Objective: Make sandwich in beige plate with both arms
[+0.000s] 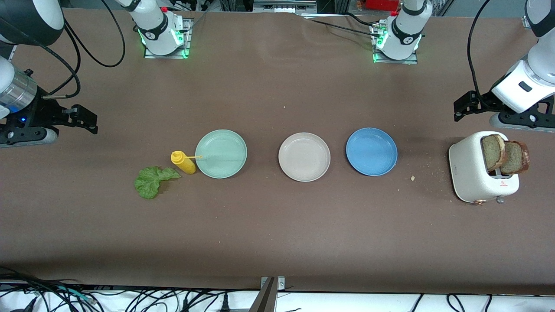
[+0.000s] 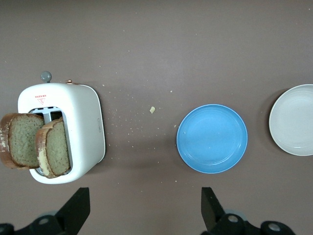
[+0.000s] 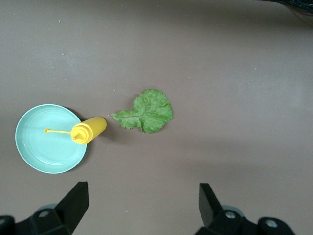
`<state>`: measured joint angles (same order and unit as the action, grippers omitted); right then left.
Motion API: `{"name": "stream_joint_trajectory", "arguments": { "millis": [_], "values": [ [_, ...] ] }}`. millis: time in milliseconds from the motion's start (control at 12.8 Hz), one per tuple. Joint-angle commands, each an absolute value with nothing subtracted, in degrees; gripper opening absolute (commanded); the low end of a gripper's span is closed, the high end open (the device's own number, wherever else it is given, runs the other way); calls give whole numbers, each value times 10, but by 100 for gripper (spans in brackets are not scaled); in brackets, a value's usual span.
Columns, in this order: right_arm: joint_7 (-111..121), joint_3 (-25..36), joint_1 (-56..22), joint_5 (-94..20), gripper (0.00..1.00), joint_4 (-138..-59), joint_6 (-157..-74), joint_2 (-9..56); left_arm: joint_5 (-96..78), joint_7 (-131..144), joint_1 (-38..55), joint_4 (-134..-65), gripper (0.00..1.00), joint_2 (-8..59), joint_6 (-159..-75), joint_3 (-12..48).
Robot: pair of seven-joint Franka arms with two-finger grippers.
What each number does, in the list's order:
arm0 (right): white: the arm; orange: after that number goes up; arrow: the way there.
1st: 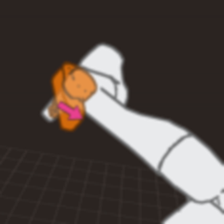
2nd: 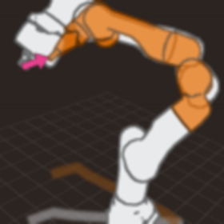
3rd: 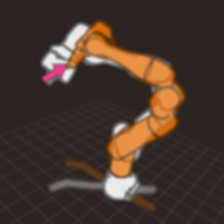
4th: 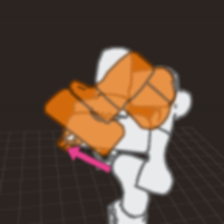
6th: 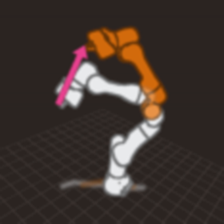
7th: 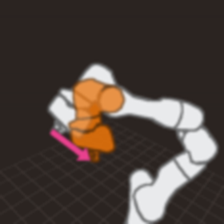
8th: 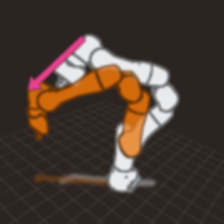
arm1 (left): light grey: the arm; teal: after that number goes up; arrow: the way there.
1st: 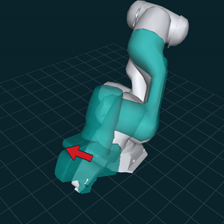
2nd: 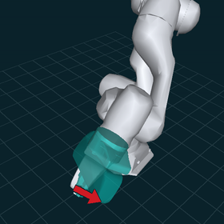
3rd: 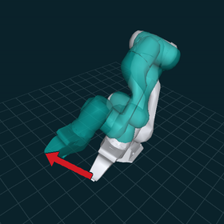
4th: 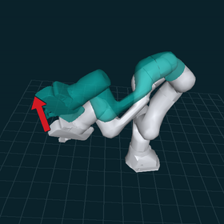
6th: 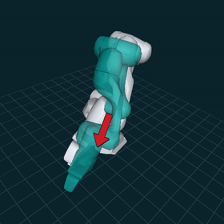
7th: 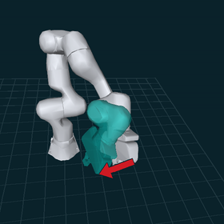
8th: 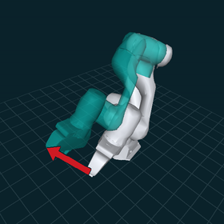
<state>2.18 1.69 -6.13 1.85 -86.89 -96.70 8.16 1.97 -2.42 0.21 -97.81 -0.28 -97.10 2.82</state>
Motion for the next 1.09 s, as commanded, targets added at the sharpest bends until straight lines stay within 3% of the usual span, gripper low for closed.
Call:
{"name": "stream_joint_trajectory", "arguments": {
  "millis": [0,1016],
  "values": [
    [15,15,-62,8,100,-864,-960,78,17,-27,2,-981,100,-6,-972,28],
    [24,18,-52,12,100,-864,-966,83,17,-28,2,-981,100,-6,-972,29]
  ]
}}
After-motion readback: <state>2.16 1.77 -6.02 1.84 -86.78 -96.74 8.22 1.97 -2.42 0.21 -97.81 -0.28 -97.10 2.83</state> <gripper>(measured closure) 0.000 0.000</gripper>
